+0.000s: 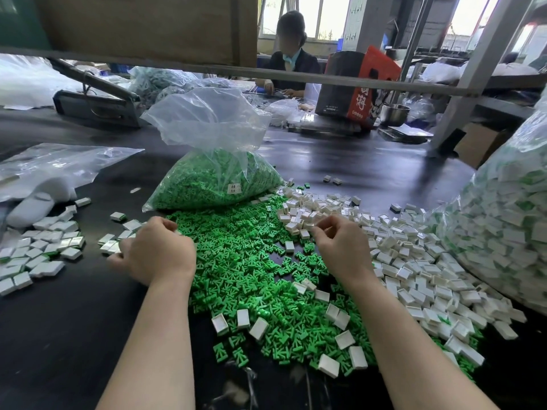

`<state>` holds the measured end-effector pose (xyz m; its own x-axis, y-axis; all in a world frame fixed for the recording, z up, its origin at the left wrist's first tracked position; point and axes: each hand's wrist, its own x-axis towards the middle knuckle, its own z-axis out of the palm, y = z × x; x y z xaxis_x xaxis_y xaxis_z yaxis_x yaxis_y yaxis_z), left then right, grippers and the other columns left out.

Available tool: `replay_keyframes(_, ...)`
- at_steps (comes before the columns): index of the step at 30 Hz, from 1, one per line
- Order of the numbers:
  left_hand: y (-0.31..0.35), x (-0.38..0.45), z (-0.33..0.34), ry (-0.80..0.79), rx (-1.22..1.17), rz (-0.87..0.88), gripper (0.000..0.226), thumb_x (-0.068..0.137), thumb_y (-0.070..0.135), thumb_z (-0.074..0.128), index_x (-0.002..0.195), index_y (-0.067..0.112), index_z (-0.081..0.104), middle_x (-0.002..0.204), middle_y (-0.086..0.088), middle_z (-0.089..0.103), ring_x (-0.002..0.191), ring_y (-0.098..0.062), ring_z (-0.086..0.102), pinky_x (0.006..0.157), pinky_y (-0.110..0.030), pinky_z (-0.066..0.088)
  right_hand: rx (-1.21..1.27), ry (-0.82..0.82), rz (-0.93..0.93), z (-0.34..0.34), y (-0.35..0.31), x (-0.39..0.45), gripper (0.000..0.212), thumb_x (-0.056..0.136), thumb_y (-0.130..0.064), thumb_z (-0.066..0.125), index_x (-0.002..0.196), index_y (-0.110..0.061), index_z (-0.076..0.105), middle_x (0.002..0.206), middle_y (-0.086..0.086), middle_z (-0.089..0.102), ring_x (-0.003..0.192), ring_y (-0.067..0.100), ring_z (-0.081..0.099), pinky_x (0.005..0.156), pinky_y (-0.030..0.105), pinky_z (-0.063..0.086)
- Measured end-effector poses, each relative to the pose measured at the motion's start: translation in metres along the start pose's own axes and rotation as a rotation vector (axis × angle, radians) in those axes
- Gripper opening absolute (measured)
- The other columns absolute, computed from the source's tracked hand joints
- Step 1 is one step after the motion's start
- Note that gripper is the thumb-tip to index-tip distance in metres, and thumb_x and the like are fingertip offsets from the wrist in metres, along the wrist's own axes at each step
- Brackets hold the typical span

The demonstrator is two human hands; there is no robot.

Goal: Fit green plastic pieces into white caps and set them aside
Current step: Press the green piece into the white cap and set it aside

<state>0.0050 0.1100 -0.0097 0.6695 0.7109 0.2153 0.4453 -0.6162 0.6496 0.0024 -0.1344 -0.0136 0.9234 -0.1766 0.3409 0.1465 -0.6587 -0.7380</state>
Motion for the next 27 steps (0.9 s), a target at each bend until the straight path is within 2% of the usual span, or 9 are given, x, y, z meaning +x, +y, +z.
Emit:
replay_keyframes(3,0.0,0.0,-0.001,-0.018,0.058,0.021,0.021,0.084,0.011,0.061,0.102,0.021,0.067,0.108,-0.012,0.067,0.118,-0.035,0.044,0.101,-0.043,0.016,-0.178,-0.099,-0.066,0.001,0.001,-0.003,0.011,0.094,-0.021,0.063,0.099,-0.026,0.071,0.09,-0.005,0.071,0.066,0.005,0.054,0.063,0.022,0.046)
replay_keyframes(8,0.011,-0.004,0.0,-0.014,0.048,0.144,0.026,0.085,0.012,0.061,0.109,0.019,0.066,0.114,-0.013,0.065,0.116,-0.039,0.047,0.099,-0.048,0.032,-0.463,-0.343,-0.206,0.009,-0.004,-0.009,0.034,0.103,-0.033,0.044,0.131,-0.049,0.054,0.128,-0.014,0.058,0.11,0.014,0.037,0.085,0.033,0.03)
replay_keyframes(11,0.021,-0.012,0.002,-0.059,-0.231,0.277,0.018,0.088,0.013,0.064,0.105,0.016,0.068,0.101,-0.009,0.069,0.097,-0.031,0.06,0.077,-0.038,0.049,-0.514,-0.371,-0.19,0.012,-0.008,-0.01,0.029,0.101,-0.042,0.046,0.127,-0.044,0.059,0.131,-0.013,0.056,0.121,0.018,0.036,0.098,0.038,0.031)
replay_keyframes(14,0.037,-0.027,0.006,-0.198,-0.464,0.36,0.011,0.09,0.01,0.065,0.1,0.014,0.069,0.087,0.001,0.068,0.076,-0.012,0.061,0.06,-0.018,0.042,-0.493,-0.312,-0.189,0.01,-0.012,-0.012,0.018,0.096,-0.042,0.055,0.111,-0.037,0.065,0.121,-0.011,0.061,0.12,0.019,0.042,0.102,0.038,0.033)
replay_keyframes(16,0.046,-0.037,0.011,-0.329,-0.542,0.385,0.008,0.09,0.011,0.066,0.096,0.015,0.069,0.081,0.005,0.066,0.071,-0.006,0.06,0.058,-0.018,0.043,-0.46,-0.273,-0.205,0.011,-0.011,-0.014,0.012,0.095,-0.033,0.058,0.106,-0.033,0.064,0.111,-0.009,0.065,0.11,0.016,0.047,0.099,0.034,0.035)
replay_keyframes(19,0.055,-0.051,0.019,-0.559,-0.601,0.33,0.007,0.092,0.014,0.064,0.097,0.016,0.068,0.085,0.002,0.067,0.076,-0.012,0.064,0.06,-0.022,0.048,-0.3,-0.164,-0.202,0.01,-0.01,-0.014,0.012,0.092,-0.018,0.064,0.098,-0.027,0.059,0.091,-0.008,0.064,0.089,0.012,0.054,0.079,0.024,0.039)
replay_keyframes(22,0.058,-0.059,0.024,-0.757,-0.657,0.22,0.011,0.096,0.014,0.06,0.105,0.013,0.066,0.091,-0.001,0.069,0.073,-0.011,0.065,0.058,-0.02,0.05,0.093,-0.122,-0.057,0.005,-0.011,-0.009,0.02,0.088,-0.013,0.071,0.092,-0.02,0.052,0.085,-0.002,0.067,0.079,0.012,0.064,0.064,0.014,0.046)
replay_keyframes(24,0.059,-0.062,0.024,-0.838,-0.722,0.156,0.01,0.096,0.013,0.06,0.102,0.013,0.067,0.088,0.0,0.07,0.069,-0.008,0.063,0.054,-0.017,0.049,0.348,-0.155,0.024,0.003,-0.013,-0.007,0.019,0.088,-0.013,0.073,0.092,-0.015,0.055,0.085,0.006,0.071,0.075,0.013,0.067,0.063,0.016,0.049)
replay_keyframes(27,0.06,-0.062,0.022,-0.891,-0.88,0.101,0.008,0.091,0.013,0.066,0.093,0.012,0.074,0.081,-0.001,0.075,0.067,-0.006,0.066,0.056,-0.018,0.048,0.496,-0.179,0.066,0.005,-0.013,-0.006,0.017,0.086,-0.013,0.074,0.092,-0.006,0.059,0.084,0.013,0.072,0.076,0.018,0.07,0.066,0.021,0.053)
